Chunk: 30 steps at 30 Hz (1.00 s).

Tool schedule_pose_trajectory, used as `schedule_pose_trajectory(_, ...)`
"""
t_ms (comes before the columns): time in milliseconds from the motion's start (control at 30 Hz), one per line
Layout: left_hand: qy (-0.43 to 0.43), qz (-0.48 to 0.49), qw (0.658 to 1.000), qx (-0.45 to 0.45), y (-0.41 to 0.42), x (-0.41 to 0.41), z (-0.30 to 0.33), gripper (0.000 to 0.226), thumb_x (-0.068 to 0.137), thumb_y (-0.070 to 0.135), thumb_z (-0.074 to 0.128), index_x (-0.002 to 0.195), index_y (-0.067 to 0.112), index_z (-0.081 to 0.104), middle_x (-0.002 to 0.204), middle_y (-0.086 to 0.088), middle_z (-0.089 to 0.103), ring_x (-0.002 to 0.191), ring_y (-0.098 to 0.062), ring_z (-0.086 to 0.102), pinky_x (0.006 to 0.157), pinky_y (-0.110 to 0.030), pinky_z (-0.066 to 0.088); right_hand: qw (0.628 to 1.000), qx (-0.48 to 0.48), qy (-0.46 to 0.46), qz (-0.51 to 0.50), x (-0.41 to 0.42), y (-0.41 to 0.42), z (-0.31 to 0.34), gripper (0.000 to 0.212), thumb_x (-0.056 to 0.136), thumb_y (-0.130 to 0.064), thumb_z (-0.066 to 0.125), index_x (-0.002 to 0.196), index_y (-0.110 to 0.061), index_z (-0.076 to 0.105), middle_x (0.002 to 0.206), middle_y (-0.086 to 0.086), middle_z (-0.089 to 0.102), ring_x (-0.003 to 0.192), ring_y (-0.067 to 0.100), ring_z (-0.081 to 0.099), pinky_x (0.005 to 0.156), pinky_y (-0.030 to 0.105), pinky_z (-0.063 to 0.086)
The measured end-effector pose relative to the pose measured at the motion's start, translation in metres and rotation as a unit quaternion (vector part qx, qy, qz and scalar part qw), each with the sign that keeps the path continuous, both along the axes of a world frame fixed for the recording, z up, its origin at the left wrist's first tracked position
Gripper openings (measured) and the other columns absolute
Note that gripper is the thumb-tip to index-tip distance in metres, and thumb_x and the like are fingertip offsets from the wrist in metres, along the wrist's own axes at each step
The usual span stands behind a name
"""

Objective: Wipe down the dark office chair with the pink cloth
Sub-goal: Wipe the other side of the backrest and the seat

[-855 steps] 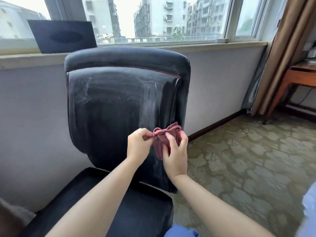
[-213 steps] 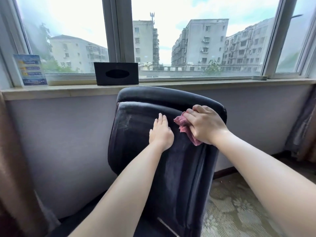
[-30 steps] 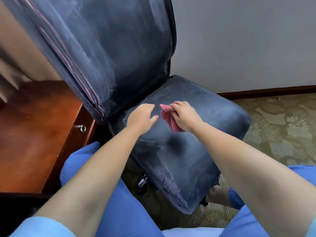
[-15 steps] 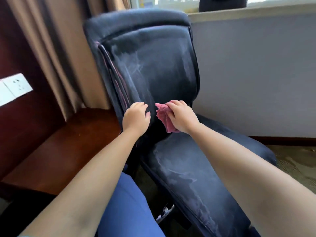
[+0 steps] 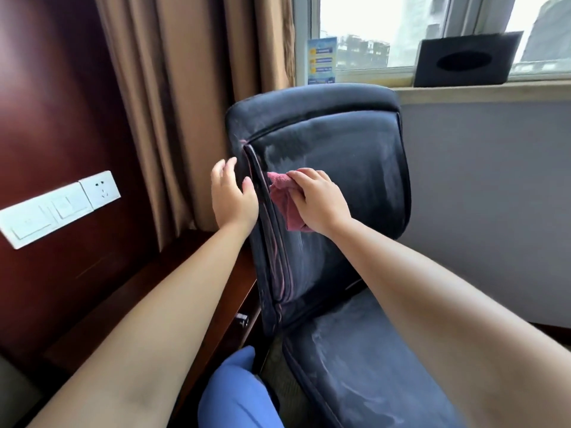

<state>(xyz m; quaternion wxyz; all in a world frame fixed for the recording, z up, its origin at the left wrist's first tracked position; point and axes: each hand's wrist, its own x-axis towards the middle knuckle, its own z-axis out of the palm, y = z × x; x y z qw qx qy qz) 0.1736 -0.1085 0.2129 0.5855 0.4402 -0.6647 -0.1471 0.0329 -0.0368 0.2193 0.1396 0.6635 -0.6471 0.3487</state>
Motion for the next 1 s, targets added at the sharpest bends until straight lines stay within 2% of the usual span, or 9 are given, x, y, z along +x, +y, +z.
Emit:
schedule_pose_trajectory(100, 0.144, -0.119, 0.976, 0.108, -0.006, -0.003, 0.019, 0.053, 0.097, 0.008, 0.041, 0.148, 0.014, 0.026, 0.153, -0.008, 0.029, 0.141, -0.017, 0.027, 0.116, -0.028, 0.019, 0.999, -0.009, -0.034, 0.008, 0.003, -0.008, 0.008, 0.033, 0.095, -0.022, 0.045, 0.127, -0.019, 0.055, 0.128, -0.003, 0.056, 0.115, 0.024, 0.047, 0.092, 0.041, 0.042)
schedule_pose_trajectory(167, 0.247, -0.182, 0.936, 0.173, -0.007, -0.007, 0.028, 0.051, 0.1, 0.008, 0.037, 0.149, 0.012, 0.023, 0.153, -0.009, 0.028, 0.141, -0.016, 0.027, 0.115, -0.026, 0.02, 0.998, -0.014, -0.055, 0.009, 0.006, -0.01, 0.015, 0.034, 0.096, -0.022, 0.045, 0.129, -0.02, 0.053, 0.13, -0.004, 0.055, 0.115, 0.024, 0.047, 0.094, 0.038, 0.041)
schedule_pose_trajectory(233, 0.287, -0.194, 0.916, 0.204, -0.009, -0.007, 0.031, 0.047, 0.101, 0.011, 0.035, 0.148, 0.009, 0.027, 0.153, -0.008, 0.03, 0.14, -0.016, 0.03, 0.117, -0.031, 0.021, 0.997, -0.024, -0.069, 0.002, 0.01, -0.012, 0.022, 0.035, 0.095, -0.02, 0.046, 0.129, -0.02, 0.053, 0.129, -0.003, 0.056, 0.115, 0.024, 0.048, 0.093, 0.036, 0.041)
schedule_pose_trajectory(333, 0.296, -0.205, 0.909, 0.211, -0.008, -0.001, 0.03, 0.045, 0.101, 0.016, 0.036, 0.145, 0.012, 0.034, 0.149, -0.005, 0.038, 0.137, -0.016, 0.036, 0.116, -0.037, 0.025, 0.996, -0.047, -0.071, -0.002, 0.019, -0.012, 0.033, 0.035, 0.092, -0.017, 0.047, 0.126, -0.021, 0.053, 0.124, -0.002, 0.059, 0.112, 0.024, 0.049, 0.091, 0.035, 0.04)
schedule_pose_trajectory(567, 0.27, -0.159, 0.936, 0.162, 0.008, 0.028, 0.03, 0.044, 0.098, 0.025, 0.047, 0.141, 0.018, 0.043, 0.144, 0.0, 0.045, 0.131, -0.013, 0.044, 0.113, -0.035, 0.033, 0.995, -0.095, 0.034, 0.013, 0.039, -0.004, 0.052, 0.03, 0.09, -0.02, 0.049, 0.116, -0.029, 0.063, 0.118, -0.002, 0.061, 0.108, 0.028, 0.05, 0.084, 0.037, 0.035)
schedule_pose_trajectory(767, 0.248, -0.125, 0.951, 0.134, 0.028, 0.049, 0.035, 0.057, 0.088, 0.043, 0.054, 0.136, 0.013, 0.05, 0.135, 0.003, 0.052, 0.126, -0.011, 0.048, 0.11, -0.034, 0.036, 0.987, -0.118, 0.102, 0.039, 0.073, -0.001, 0.064, 0.041, 0.055, -0.014, 0.082, 0.086, -0.038, 0.069, 0.097, -0.007, 0.063, 0.087, 0.027, 0.057, 0.071, 0.033, 0.037)
schedule_pose_trajectory(867, 0.307, -0.095, 0.942, 0.095, 0.038, 0.053, 0.043, 0.034, 0.095, 0.025, 0.055, 0.122, 0.005, 0.06, 0.121, 0.001, 0.056, 0.116, -0.014, 0.055, 0.102, -0.027, 0.041, 0.979, -0.158, 0.11, 0.073, 0.083, 0.005, 0.059, 0.019, 0.072, -0.019, 0.063, 0.085, -0.031, 0.072, 0.093, -0.005, 0.063, 0.085, 0.027, 0.059, 0.069, 0.034, 0.042)
schedule_pose_trajectory(933, 0.336, -0.142, 0.926, 0.092, 0.043, 0.054, 0.051, 0.027, 0.096, 0.022, 0.054, 0.12, 0.011, 0.06, 0.126, -0.003, 0.057, 0.116, -0.017, 0.057, 0.1, -0.029, 0.044, 0.97, -0.19, 0.11, 0.108, 0.086, 0.009, 0.052, 0.027, 0.081, -0.025, 0.047, 0.091, -0.023, 0.072, 0.094, -0.001, 0.064, 0.085, 0.028, 0.06, 0.068, 0.036, 0.047)
schedule_pose_trajectory(1000, 0.329, -0.195, 0.92, 0.091, 0.049, 0.055, 0.056, 0.035, 0.098, 0.02, 0.051, 0.132, 0.015, 0.053, 0.131, -0.007, 0.057, 0.107, -0.014, 0.061, 0.095, -0.028, 0.048, 0.965, -0.205, 0.088, 0.137, 0.087, 0.013, 0.046, 0.03, 0.086, -0.032, 0.047, 0.094, -0.019, 0.073, 0.095, 0.0, 0.064, 0.087, 0.028, 0.06, 0.07, 0.037, 0.048)
